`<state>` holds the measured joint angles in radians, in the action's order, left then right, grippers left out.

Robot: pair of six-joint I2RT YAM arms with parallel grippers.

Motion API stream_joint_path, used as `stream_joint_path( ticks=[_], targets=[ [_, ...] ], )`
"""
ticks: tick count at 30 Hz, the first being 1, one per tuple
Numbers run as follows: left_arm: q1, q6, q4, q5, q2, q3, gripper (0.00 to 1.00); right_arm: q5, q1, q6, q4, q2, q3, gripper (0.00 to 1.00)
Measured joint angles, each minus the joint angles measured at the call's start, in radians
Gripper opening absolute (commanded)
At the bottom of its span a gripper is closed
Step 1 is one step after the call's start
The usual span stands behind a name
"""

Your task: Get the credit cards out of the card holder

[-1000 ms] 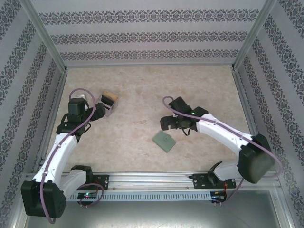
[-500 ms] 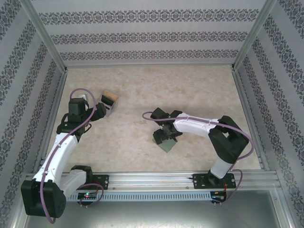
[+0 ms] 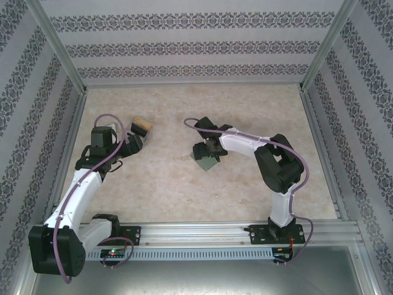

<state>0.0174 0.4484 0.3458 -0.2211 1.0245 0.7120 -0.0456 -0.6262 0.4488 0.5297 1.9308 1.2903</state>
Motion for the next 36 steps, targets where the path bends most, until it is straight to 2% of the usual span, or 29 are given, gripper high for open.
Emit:
stream_joint_path(
  ticks=[8, 16, 21, 27, 32, 36],
  targets=[
    [0.032, 0.185, -0.09, -0.155, 0.06, -0.104, 0.97, 0.174, 0.032, 0.027, -0.018, -0.076, -0.06, 0.87],
    [0.195, 0.328, -0.237, -0.236, 0.183, -0.125, 0.98, 0.284, 0.035, 0.058, -0.034, -0.089, -0.087, 0.79],
    [0.296, 0.378, -0.297, -0.258, 0.305, -0.1, 0.95, 0.386, 0.035, 0.086, -0.101, -0.09, -0.135, 0.69],
    [0.37, 0.428, -0.332, -0.283, 0.451, -0.01, 0.86, 0.357, 0.056, 0.097, -0.104, -0.118, -0.137, 0.59],
    [0.396, 0.456, -0.362, -0.318, 0.578, 0.082, 0.66, 0.307, 0.088, 0.085, -0.094, -0.122, -0.129, 0.48],
    [0.412, 0.47, -0.371, -0.333, 0.669, 0.141, 0.61, 0.29, 0.097, 0.07, -0.085, -0.086, -0.089, 0.42]
  ],
)
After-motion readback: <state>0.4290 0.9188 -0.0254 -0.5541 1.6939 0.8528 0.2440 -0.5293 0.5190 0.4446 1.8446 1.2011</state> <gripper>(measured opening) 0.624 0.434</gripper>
